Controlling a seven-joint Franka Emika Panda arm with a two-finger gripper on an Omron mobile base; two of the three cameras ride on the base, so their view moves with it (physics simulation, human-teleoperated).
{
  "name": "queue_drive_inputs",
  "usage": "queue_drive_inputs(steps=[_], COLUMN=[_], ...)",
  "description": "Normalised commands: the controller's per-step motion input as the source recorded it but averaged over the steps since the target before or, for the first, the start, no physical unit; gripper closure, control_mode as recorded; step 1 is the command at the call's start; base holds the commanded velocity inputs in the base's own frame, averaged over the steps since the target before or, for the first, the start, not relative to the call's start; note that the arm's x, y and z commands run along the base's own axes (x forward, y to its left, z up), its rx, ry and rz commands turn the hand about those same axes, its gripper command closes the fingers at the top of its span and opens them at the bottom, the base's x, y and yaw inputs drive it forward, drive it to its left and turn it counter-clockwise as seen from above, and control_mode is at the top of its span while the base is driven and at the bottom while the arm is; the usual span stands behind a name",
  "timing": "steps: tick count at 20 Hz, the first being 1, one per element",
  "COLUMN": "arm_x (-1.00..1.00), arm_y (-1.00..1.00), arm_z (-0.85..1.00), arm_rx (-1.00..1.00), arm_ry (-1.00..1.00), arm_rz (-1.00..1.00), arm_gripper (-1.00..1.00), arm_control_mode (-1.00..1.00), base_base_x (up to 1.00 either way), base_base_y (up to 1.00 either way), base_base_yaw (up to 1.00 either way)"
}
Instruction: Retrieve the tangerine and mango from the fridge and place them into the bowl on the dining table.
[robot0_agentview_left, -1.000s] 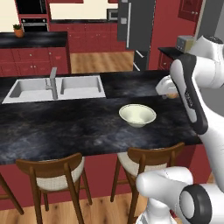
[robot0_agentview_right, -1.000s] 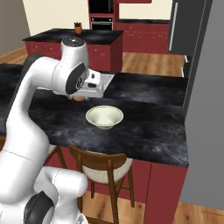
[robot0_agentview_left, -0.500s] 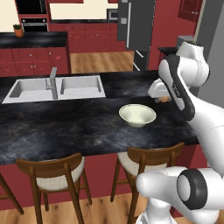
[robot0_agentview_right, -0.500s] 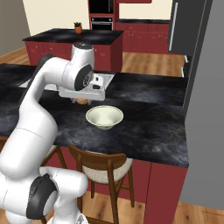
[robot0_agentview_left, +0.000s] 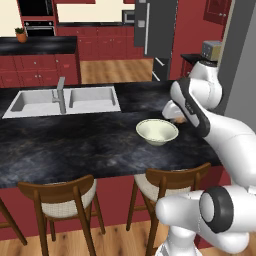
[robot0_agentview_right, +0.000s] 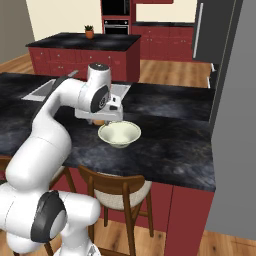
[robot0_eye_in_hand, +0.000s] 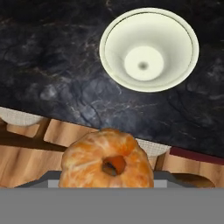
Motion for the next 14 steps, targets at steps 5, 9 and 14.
queue_drive_inputs(steps=[5, 9, 14], arm_x=[0.34, 0.35, 0.36], arm_y=[0.00, 0.01, 0.02], arm_z=[-0.45, -0.39, -0.34], arm_rx=[-0.01, 0.00, 0.00], arm_ry=[0.00, 0.00, 0.00], arm_rz=[-0.03, -0.03, -0.03], arm_gripper=[1.00, 1.00, 1.00], arm_control_mode=[-1.00, -1.00, -1.00], base_base_x=[0.00, 0.00, 0.00], base_base_y=[0.00, 0.00, 0.00], base_base_yaw=[0.00, 0.00, 0.00])
